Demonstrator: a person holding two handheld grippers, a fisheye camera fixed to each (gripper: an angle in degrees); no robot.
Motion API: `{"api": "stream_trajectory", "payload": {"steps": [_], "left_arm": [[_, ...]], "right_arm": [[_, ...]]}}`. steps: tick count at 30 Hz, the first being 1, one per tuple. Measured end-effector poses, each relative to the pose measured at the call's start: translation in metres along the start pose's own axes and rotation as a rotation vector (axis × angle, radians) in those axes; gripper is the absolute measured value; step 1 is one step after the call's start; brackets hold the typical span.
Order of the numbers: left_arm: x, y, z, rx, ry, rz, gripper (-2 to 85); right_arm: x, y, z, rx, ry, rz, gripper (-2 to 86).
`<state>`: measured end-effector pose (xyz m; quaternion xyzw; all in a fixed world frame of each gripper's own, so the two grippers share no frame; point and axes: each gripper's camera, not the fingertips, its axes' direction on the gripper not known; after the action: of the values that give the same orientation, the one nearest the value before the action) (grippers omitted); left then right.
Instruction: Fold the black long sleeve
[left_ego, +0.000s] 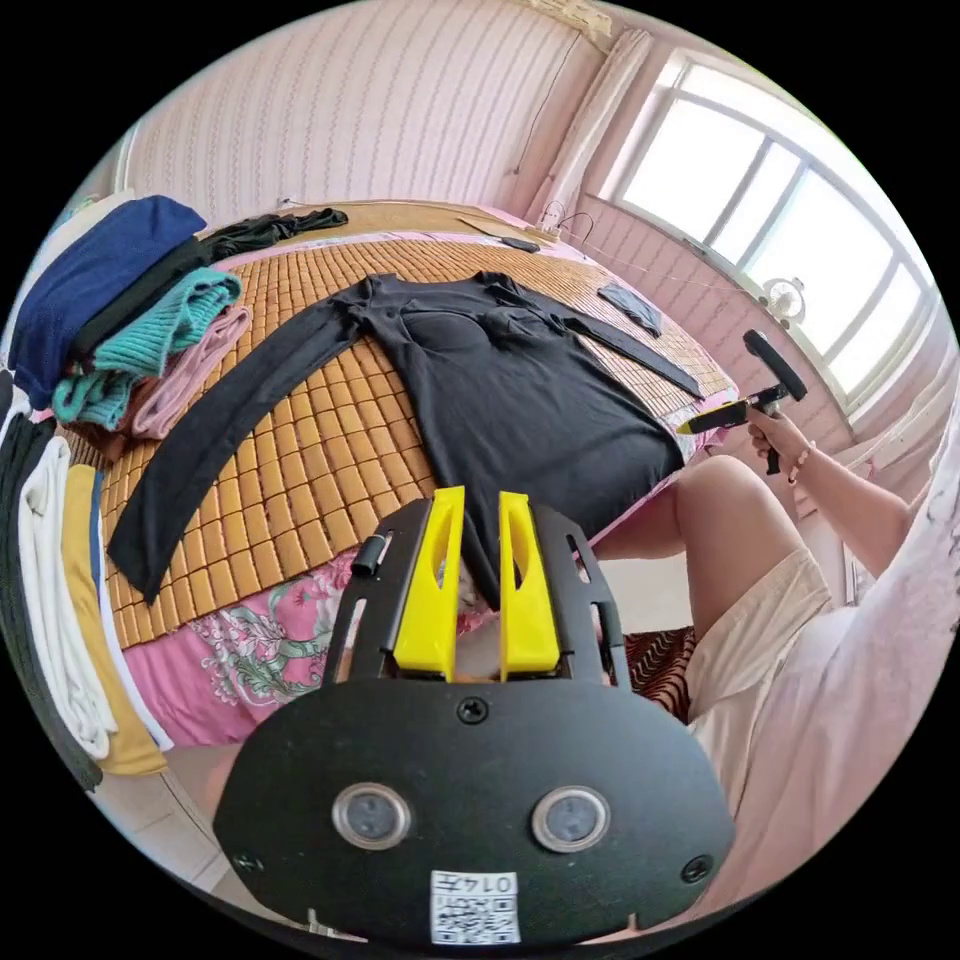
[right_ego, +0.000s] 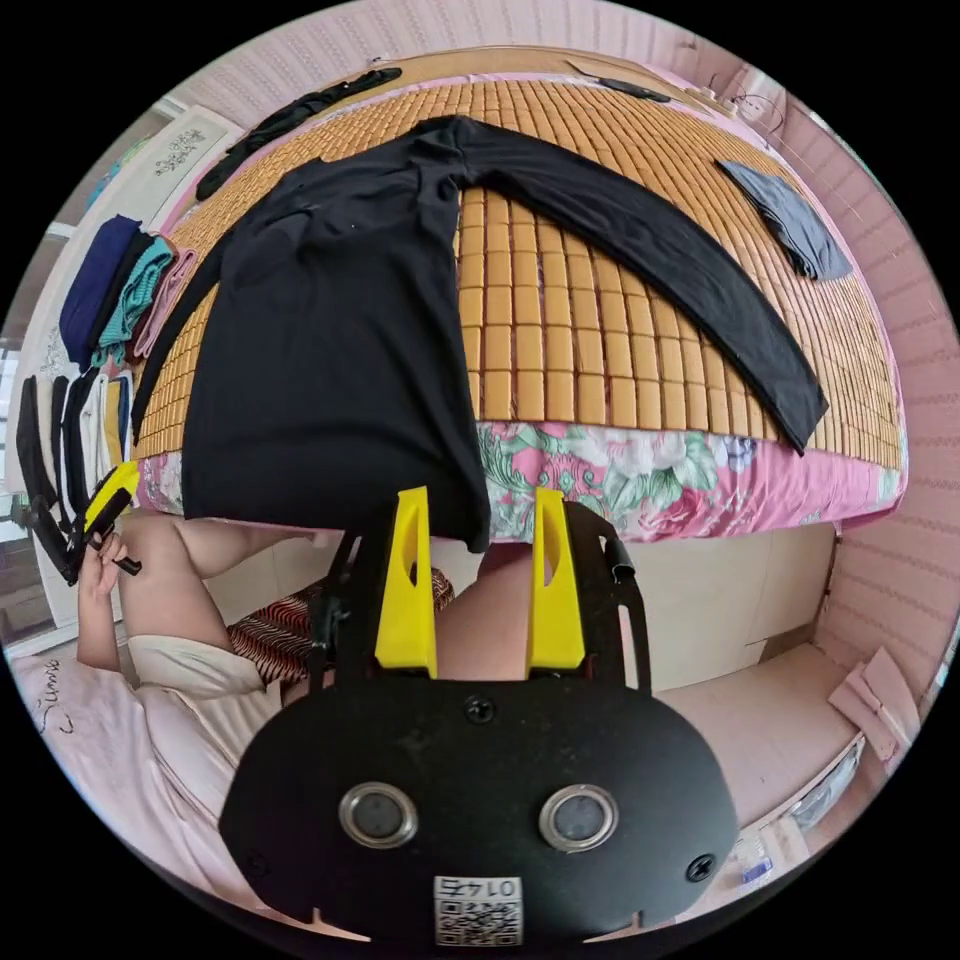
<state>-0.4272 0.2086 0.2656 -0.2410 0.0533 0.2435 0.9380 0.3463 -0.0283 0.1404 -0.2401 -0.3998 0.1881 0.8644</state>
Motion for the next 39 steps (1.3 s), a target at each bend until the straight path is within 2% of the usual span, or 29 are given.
{"api": "stream_trajectory", "payload": {"steps": [4, 6, 8, 11, 13, 15, 17, 22, 26, 30, 33, 39], "left_arm": [[0.004, 0.001, 0.012, -0.068, -0.026, -0.059, 8.9], [0.012, 0.002, 0.021, -0.135, -0.137, -0.068, 10.2], [0.012, 0.000, 0.036, -0.229, -0.118, -0.116, 10.4], [0.012, -0.002, 0.042, -0.244, -0.162, -0.184, 7.2], [0.010, -0.004, 0.040, -0.232, -0.154, -0.219, 5.3], [0.010, -0.008, 0.039, -0.236, -0.049, -0.228, 0.2], [0.014, -0.011, 0.035, -0.224, -0.032, -0.226, -0.5], [0.032, -0.024, 0.006, -0.207, -0.052, -0.185, -0.9], [0.044, -0.036, -0.001, -0.301, -0.098, -0.082, -0.8], [0.043, -0.045, -0.003, -0.308, -0.060, -0.121, 0.7], [0.046, -0.049, -0.019, -0.264, -0.090, -0.120, 2.4], [0.057, -0.069, -0.040, -0.154, -0.041, -0.124, 1.6]], "right_arm": [[0.017, 0.021, 0.011, -0.003, -0.069, 0.004, 13.5], [0.021, 0.022, 0.021, -0.057, -0.062, -0.016, 11.3], [0.023, 0.027, 0.030, -0.120, -0.068, -0.078, 3.7], [0.030, 0.041, 0.021, -0.072, -0.029, -0.093, 1.0], [0.038, 0.050, 0.014, -0.033, -0.067, -0.095, 0.5], [0.048, 0.057, 0.009, -0.011, -0.111, -0.097, 0.2], [0.057, 0.068, 0.002, 0.018, -0.150, -0.119, 0.0], [0.074, 0.094, -0.011, -0.007, -0.091, -0.158, 0.0], [0.097, 0.108, -0.011, -0.002, -0.099, -0.138, 0.7], [0.116, 0.115, -0.008, 0.000, -0.162, -0.093, 3.3], [0.135, 0.125, -0.017, 0.071, -0.144, -0.052, 7.7], [0.199, 0.136, -0.039, 0.424, -0.210, 0.150, 8.3]]}}
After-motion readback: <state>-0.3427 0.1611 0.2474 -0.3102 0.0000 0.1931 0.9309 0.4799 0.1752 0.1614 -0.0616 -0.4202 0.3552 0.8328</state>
